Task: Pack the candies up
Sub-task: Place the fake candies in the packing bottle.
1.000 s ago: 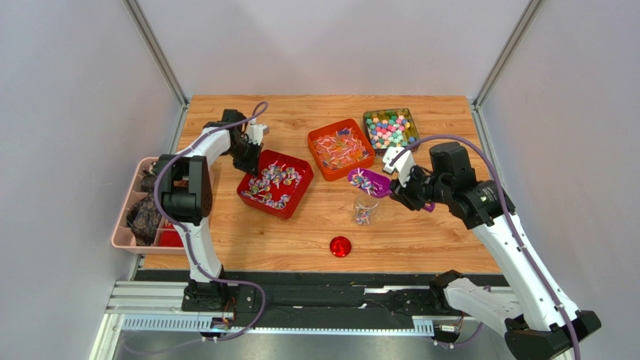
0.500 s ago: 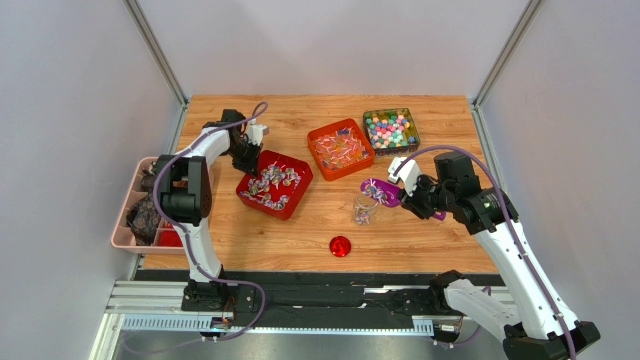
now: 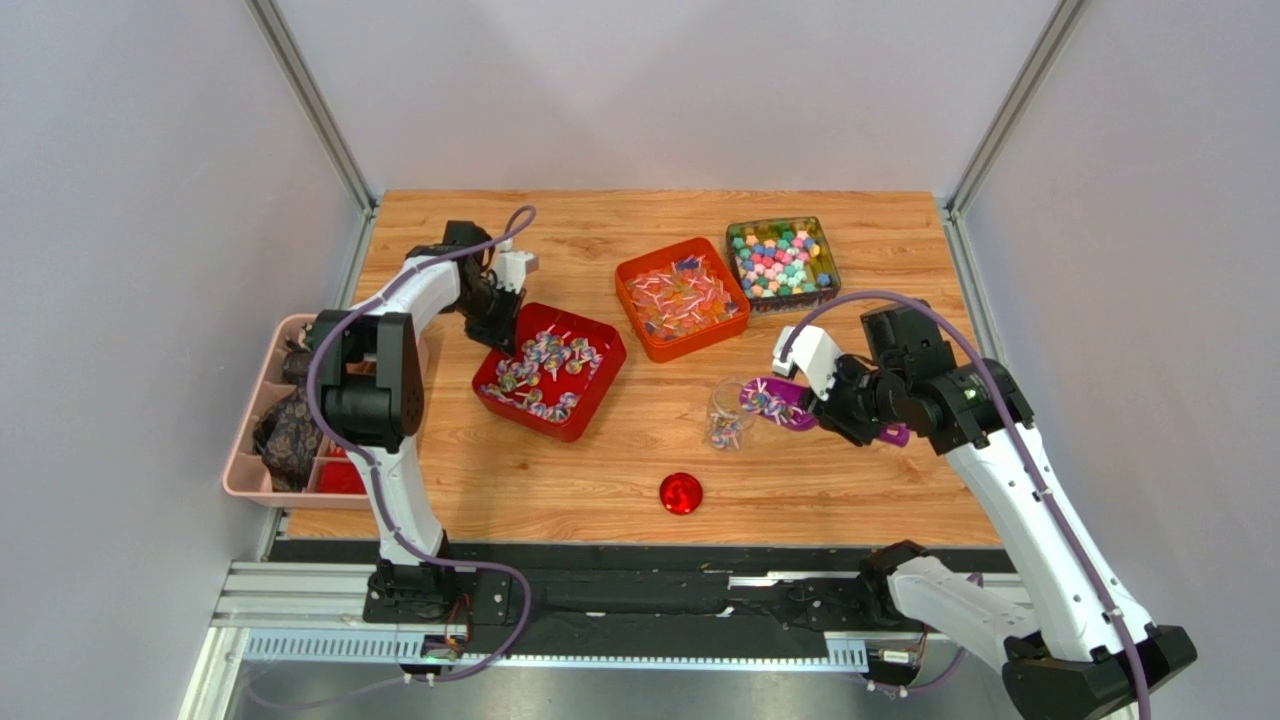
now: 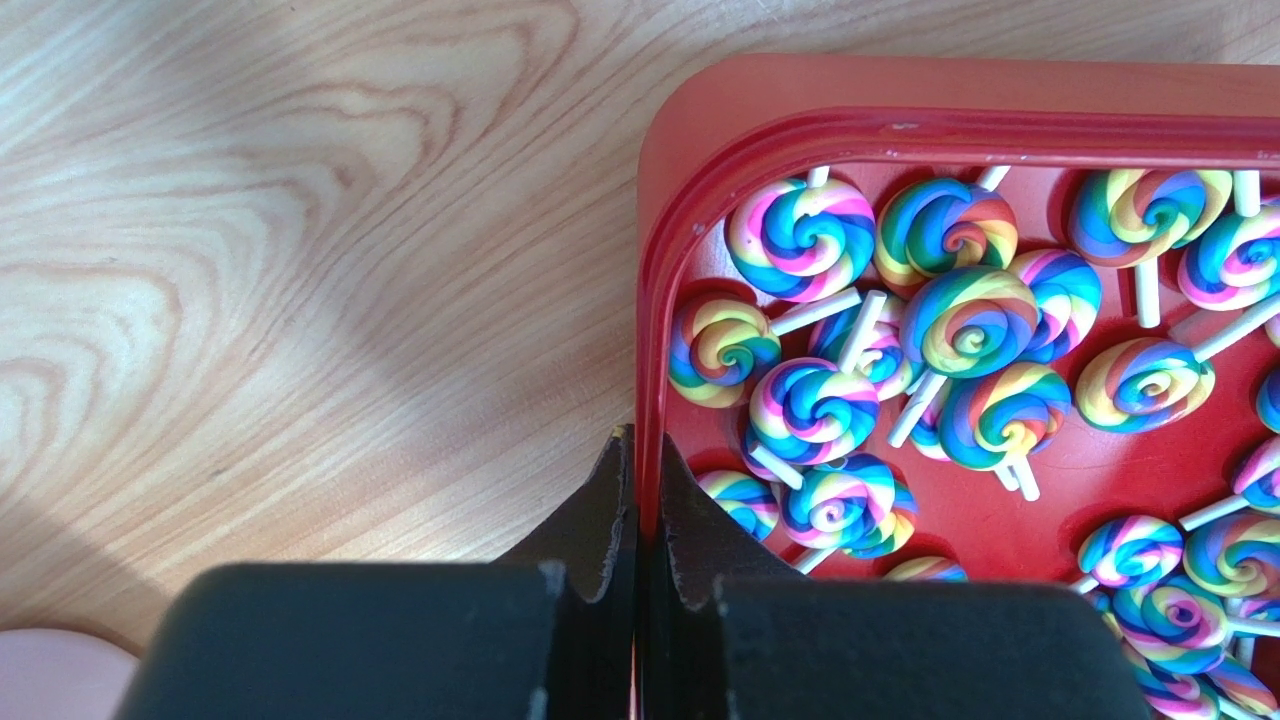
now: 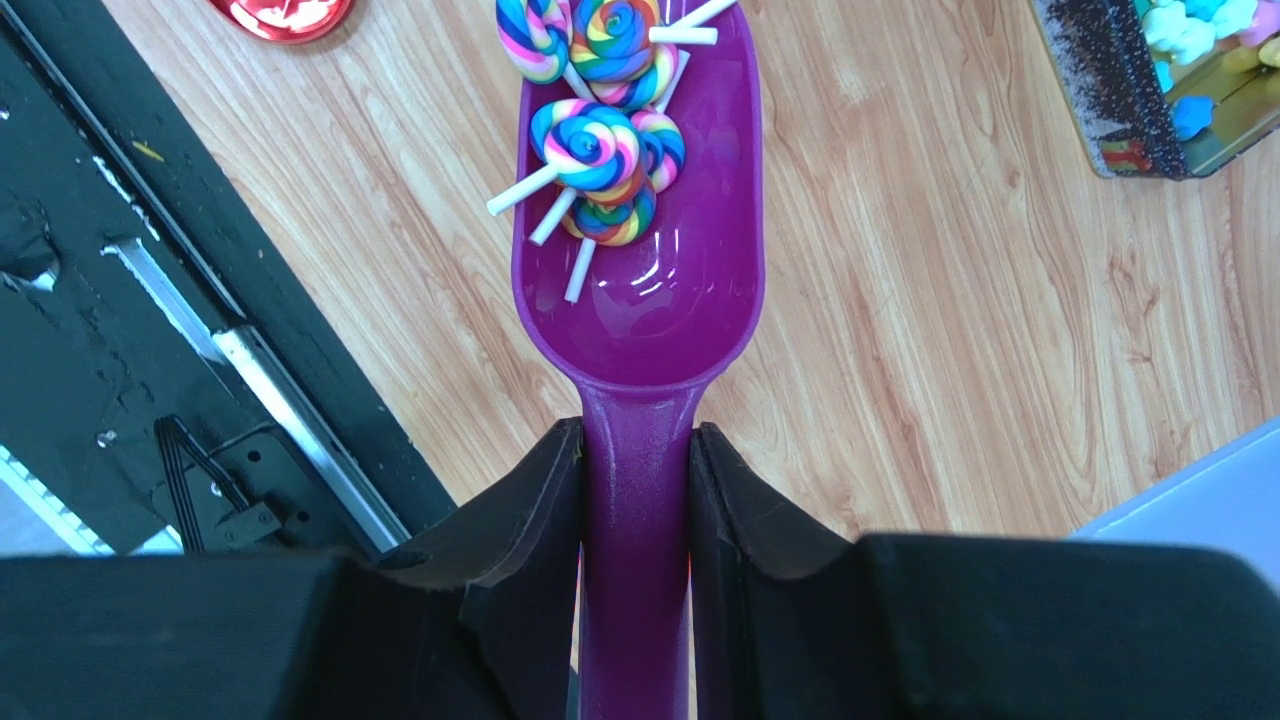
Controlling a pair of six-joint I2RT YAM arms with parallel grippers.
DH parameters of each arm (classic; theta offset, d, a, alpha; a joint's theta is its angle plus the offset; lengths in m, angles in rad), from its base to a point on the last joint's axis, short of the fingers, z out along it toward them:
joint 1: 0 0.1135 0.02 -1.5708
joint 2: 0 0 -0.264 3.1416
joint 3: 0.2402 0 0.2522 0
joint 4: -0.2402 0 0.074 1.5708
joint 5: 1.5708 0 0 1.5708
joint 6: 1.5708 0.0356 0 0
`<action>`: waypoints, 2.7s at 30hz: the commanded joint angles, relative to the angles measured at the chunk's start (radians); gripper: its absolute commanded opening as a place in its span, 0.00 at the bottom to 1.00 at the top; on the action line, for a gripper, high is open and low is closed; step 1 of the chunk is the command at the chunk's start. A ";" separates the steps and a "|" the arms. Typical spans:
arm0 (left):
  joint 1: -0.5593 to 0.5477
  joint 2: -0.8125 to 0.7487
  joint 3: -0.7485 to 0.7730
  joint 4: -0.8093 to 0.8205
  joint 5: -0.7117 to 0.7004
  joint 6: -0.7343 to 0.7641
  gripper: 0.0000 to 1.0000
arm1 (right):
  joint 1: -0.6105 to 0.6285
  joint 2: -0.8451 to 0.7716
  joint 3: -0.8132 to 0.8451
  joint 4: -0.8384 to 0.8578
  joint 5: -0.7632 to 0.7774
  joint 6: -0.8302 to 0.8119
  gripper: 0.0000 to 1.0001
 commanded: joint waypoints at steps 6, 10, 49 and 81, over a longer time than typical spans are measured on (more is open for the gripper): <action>0.010 -0.076 -0.007 0.002 0.078 -0.004 0.00 | -0.002 0.043 0.094 -0.044 0.022 -0.050 0.00; 0.010 -0.071 -0.015 0.010 0.084 -0.007 0.00 | -0.001 0.063 0.112 -0.062 0.025 -0.059 0.00; 0.012 -0.067 -0.024 0.020 0.110 -0.010 0.00 | 0.045 0.183 0.193 -0.110 0.079 -0.073 0.00; 0.012 -0.071 -0.021 0.019 0.110 -0.012 0.00 | 0.126 0.253 0.253 -0.249 0.183 -0.114 0.00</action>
